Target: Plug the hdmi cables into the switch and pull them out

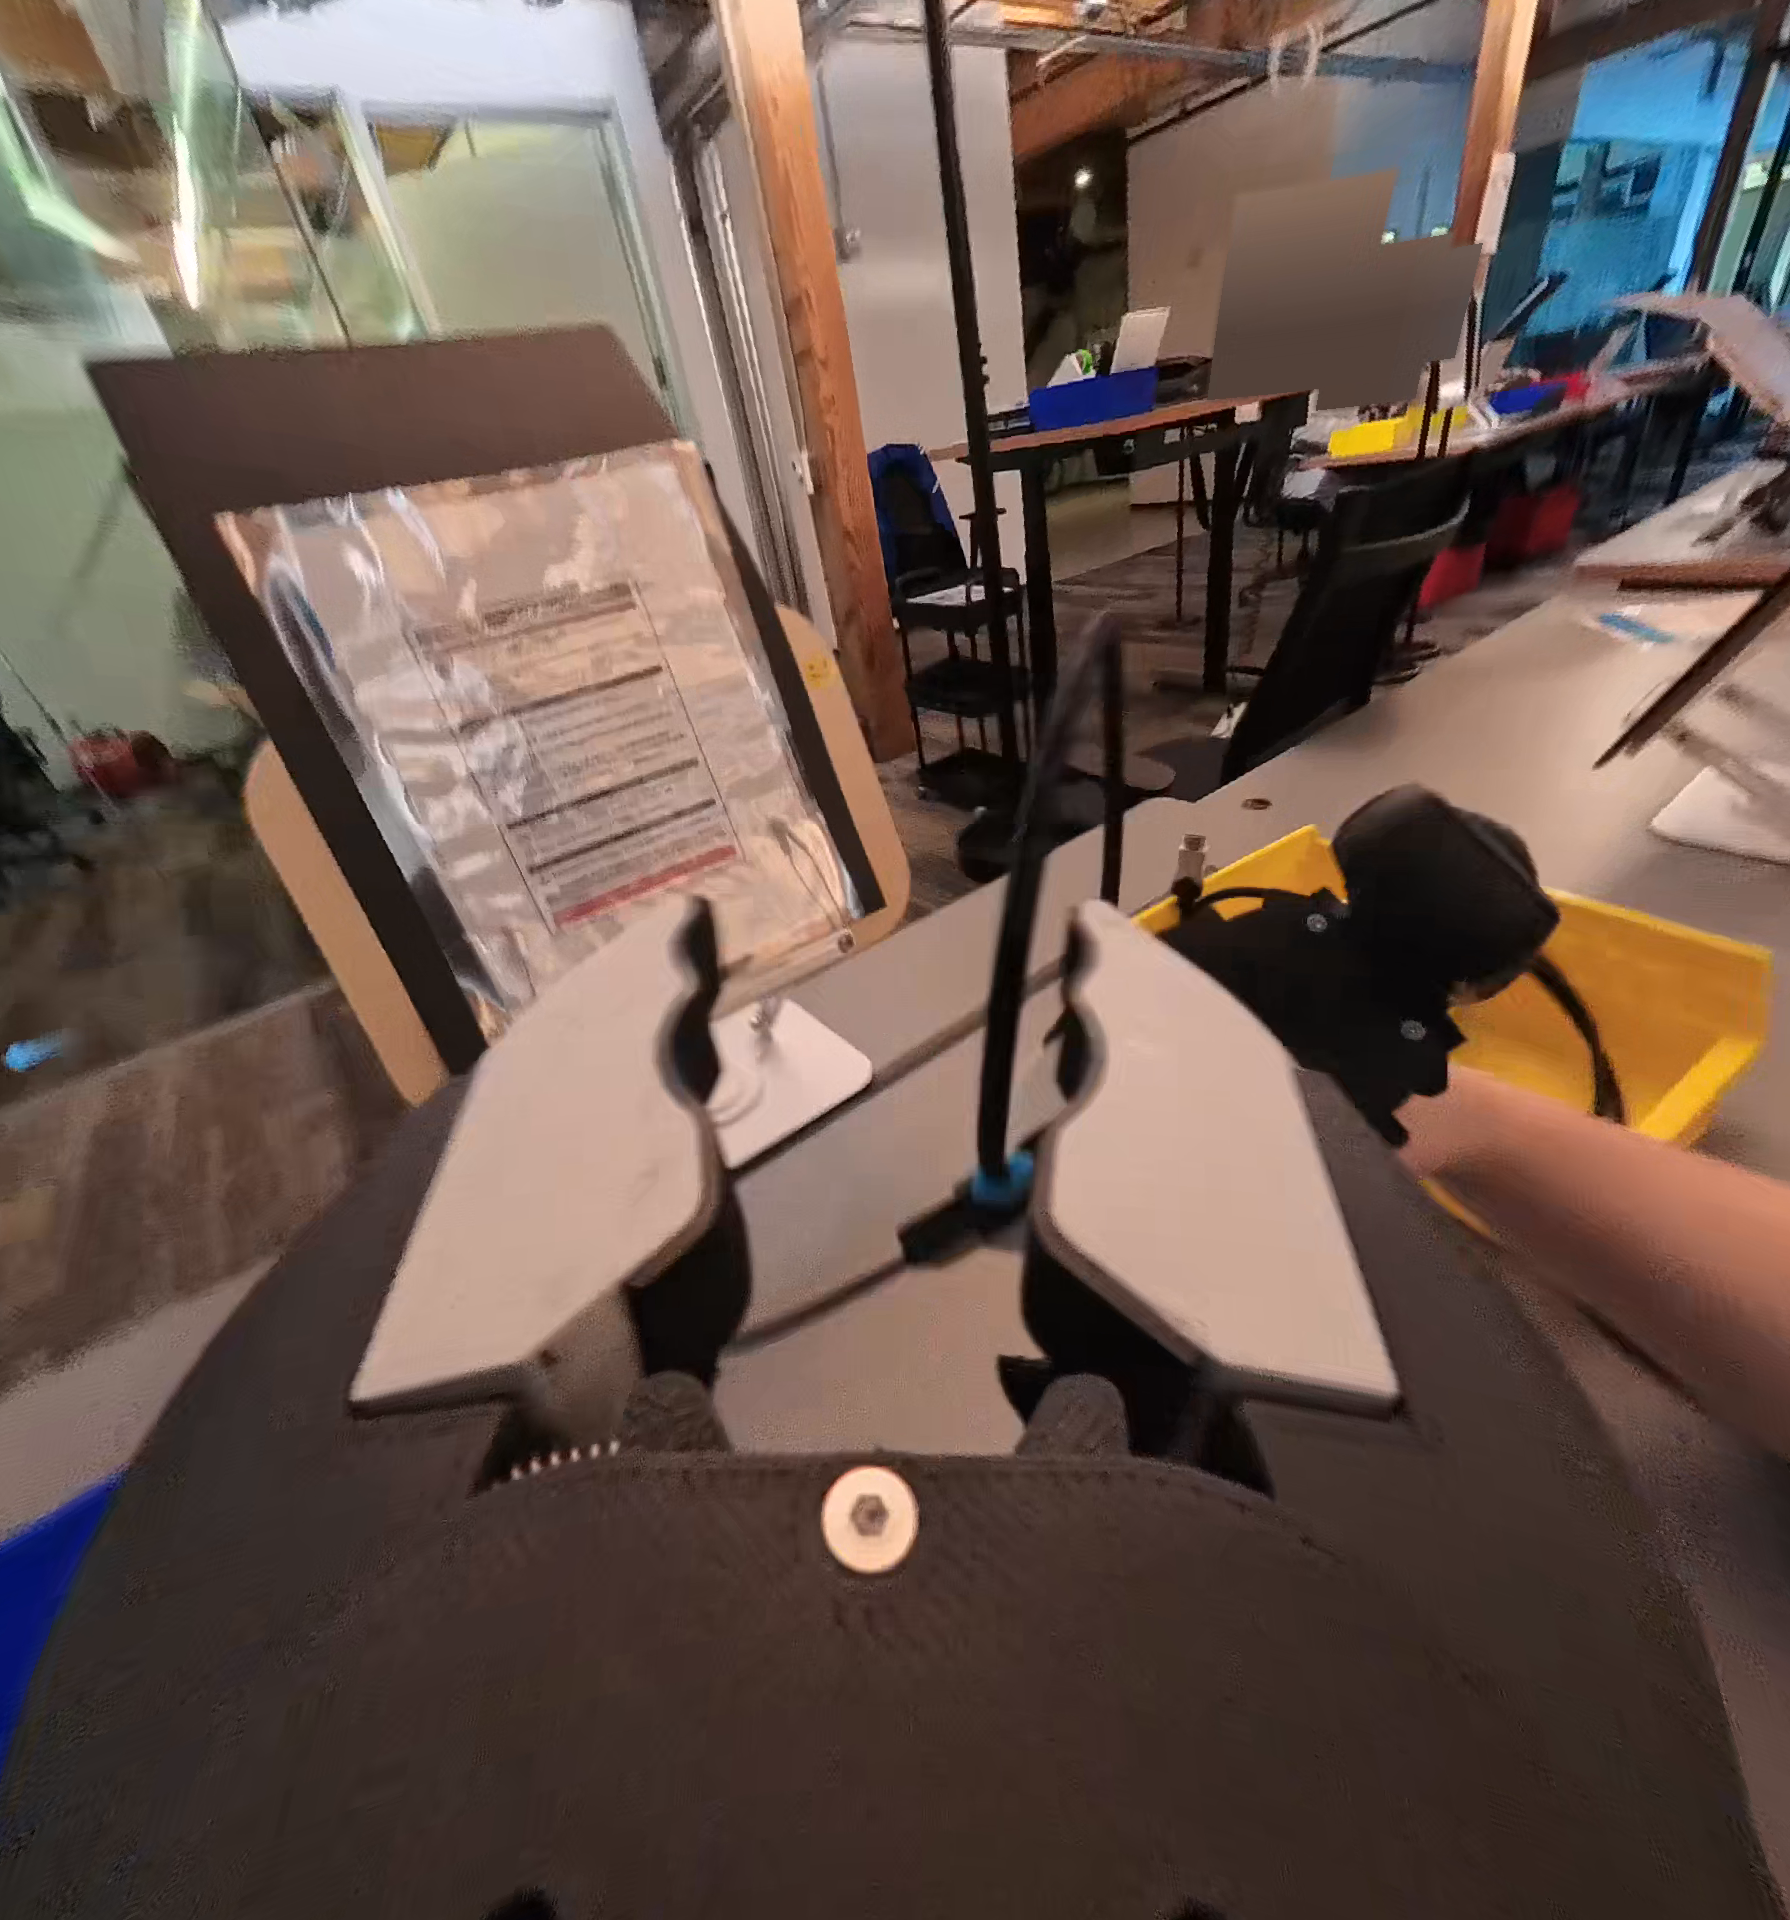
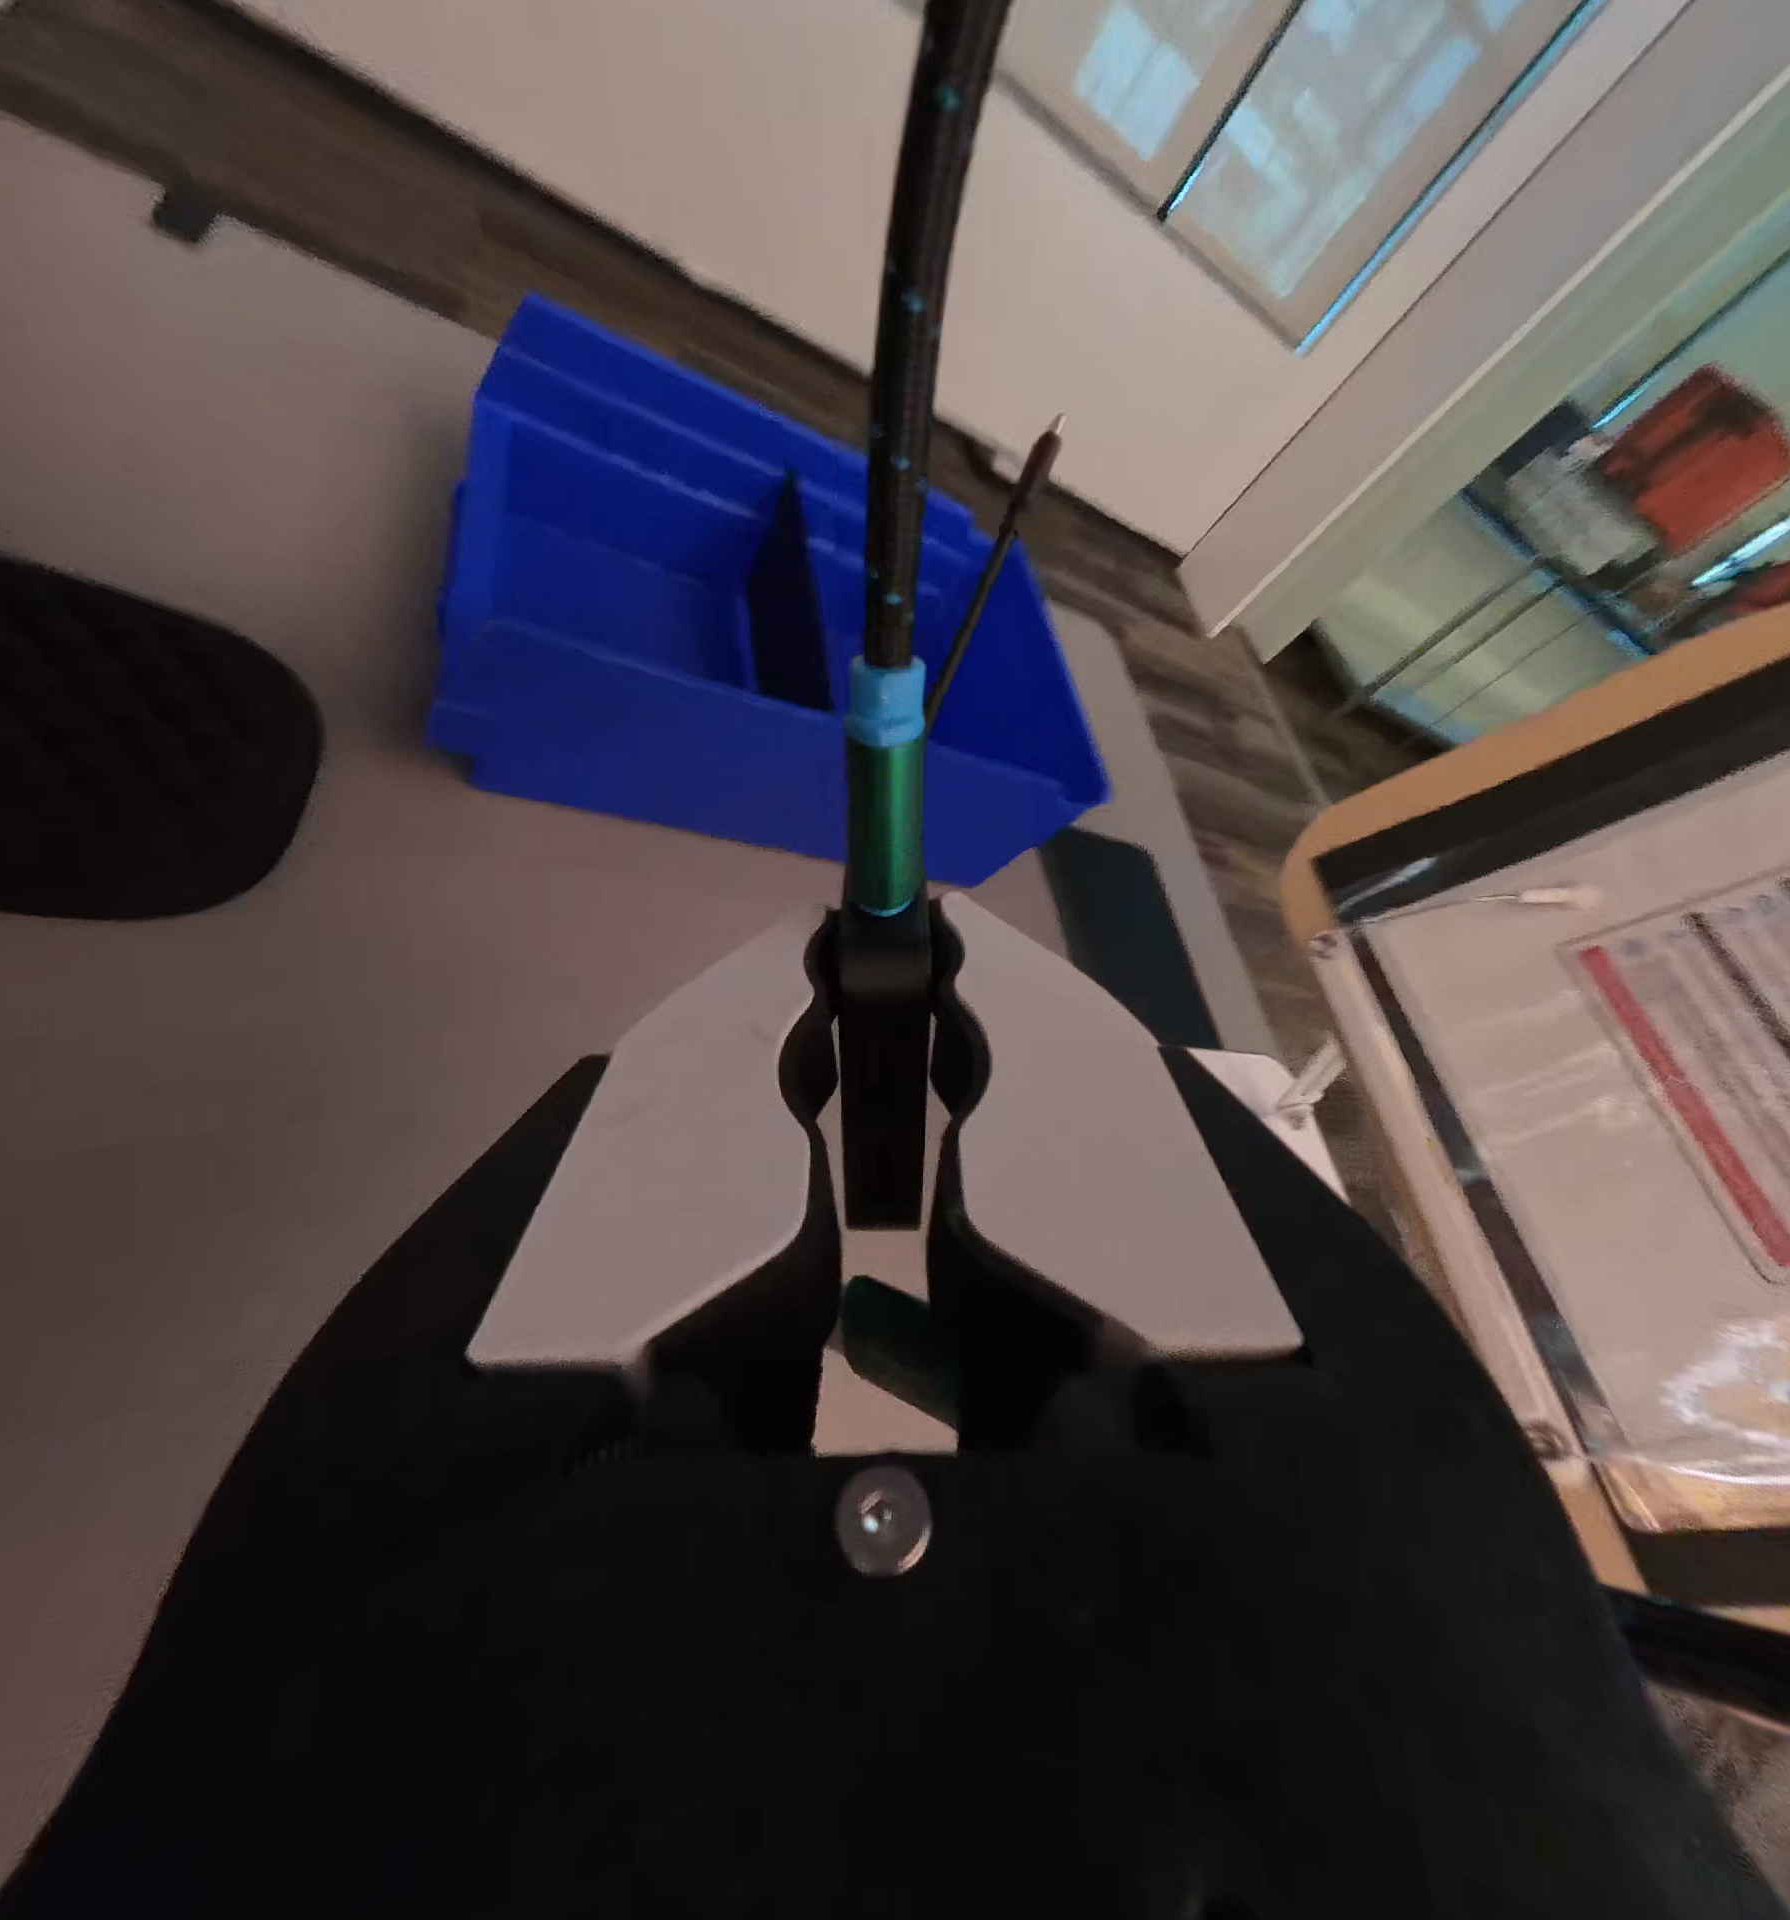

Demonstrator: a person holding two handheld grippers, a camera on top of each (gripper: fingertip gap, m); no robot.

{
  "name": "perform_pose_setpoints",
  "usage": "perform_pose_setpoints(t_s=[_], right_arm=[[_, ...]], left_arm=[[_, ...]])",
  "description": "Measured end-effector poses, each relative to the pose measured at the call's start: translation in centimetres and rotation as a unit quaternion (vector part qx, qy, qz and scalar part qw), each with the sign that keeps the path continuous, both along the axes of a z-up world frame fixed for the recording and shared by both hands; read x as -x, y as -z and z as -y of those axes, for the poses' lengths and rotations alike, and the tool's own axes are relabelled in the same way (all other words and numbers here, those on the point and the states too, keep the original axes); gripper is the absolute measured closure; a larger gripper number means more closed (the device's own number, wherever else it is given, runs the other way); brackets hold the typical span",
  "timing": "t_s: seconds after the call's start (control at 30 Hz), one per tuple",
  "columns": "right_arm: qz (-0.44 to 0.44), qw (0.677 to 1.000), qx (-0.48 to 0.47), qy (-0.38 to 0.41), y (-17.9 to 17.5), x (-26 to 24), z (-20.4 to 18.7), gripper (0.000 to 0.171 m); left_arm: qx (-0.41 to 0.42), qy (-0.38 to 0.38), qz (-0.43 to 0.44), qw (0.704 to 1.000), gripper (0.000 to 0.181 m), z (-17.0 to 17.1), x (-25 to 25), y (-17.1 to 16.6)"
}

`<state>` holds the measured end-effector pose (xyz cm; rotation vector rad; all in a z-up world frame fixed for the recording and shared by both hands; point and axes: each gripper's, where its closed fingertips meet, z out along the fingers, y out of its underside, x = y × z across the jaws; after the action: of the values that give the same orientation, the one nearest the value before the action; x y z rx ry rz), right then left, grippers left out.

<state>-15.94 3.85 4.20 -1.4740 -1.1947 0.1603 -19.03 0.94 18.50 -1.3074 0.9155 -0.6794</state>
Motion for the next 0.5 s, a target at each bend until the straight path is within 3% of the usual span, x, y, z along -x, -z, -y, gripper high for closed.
perform_pose_setpoints(t_s=[0.07,0.13,0.23,0.3,0.37,0.5], right_arm=[[-0.052,0.998,-0.022,0.011,-1.8,-1.8,-0.5,0.156],[-0.104,0.993,-0.061,-0.003,-4.2,-3.5,0.0,0.156],[-0.144,0.969,-0.194,-0.051,-8.3,-5.6,2.8,0.156],[-0.129,0.945,-0.293,-0.065,-10.4,-6.4,5.0,0.156],[-0.079,0.917,-0.386,-0.064,-11.4,-6.7,6.8,0.156],[-0.033,0.9,-0.428,-0.081,-11.4,-5.6,8.3,0.156]], left_arm=[[0.053,0.017,0.019,0.998,0.104,-0.3,0.5,0.1],[0.105,0.062,0.038,0.992,0.107,-0.1,0.6,0.3],[0.179,0.142,0.05,0.972,0.114,0.2,-0.3,1.3],[0.234,0.202,0.044,0.95,0.109,0.5,-1.8,2.6],[0.287,0.257,0.032,0.922,0.081,1.1,-3.7,4.1],[0.296,0.369,0.058,0.879,0.073,3.7,-7.3,4.5]])
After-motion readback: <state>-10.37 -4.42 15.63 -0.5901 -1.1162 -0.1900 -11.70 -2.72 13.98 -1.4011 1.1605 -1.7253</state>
